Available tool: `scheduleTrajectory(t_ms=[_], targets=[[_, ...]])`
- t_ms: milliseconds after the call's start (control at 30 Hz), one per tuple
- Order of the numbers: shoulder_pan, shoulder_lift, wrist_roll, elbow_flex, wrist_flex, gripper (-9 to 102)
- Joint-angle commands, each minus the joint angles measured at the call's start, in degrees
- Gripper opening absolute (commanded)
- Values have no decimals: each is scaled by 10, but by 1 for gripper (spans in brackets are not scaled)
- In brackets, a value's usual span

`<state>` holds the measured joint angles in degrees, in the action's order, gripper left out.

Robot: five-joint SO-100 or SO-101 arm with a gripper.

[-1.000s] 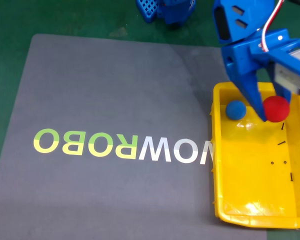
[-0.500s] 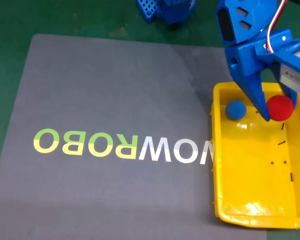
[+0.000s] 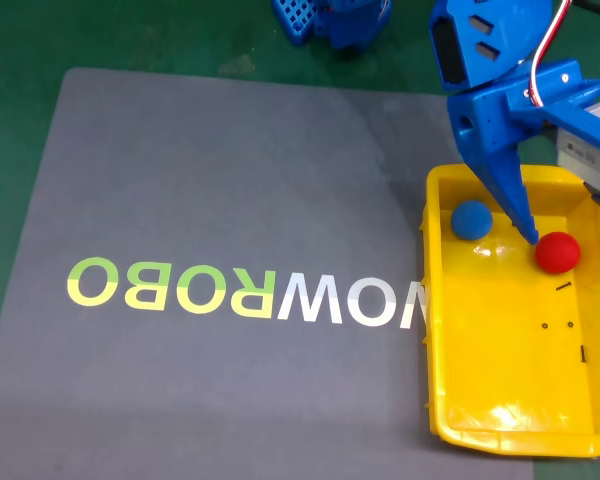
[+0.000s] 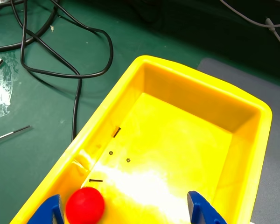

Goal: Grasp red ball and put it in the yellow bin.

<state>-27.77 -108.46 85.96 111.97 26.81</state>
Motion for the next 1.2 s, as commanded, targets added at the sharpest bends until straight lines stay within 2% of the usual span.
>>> scheduleTrajectory(t_ms=[0, 300, 533, 800, 1167], targets=[[18, -13, -1, -10, -15, 31], [69, -185, 20, 150, 34, 23], [162, -390, 45, 334, 124, 0], [248, -622, 76, 525, 275, 0], [301, -772, 91, 640, 425, 0]])
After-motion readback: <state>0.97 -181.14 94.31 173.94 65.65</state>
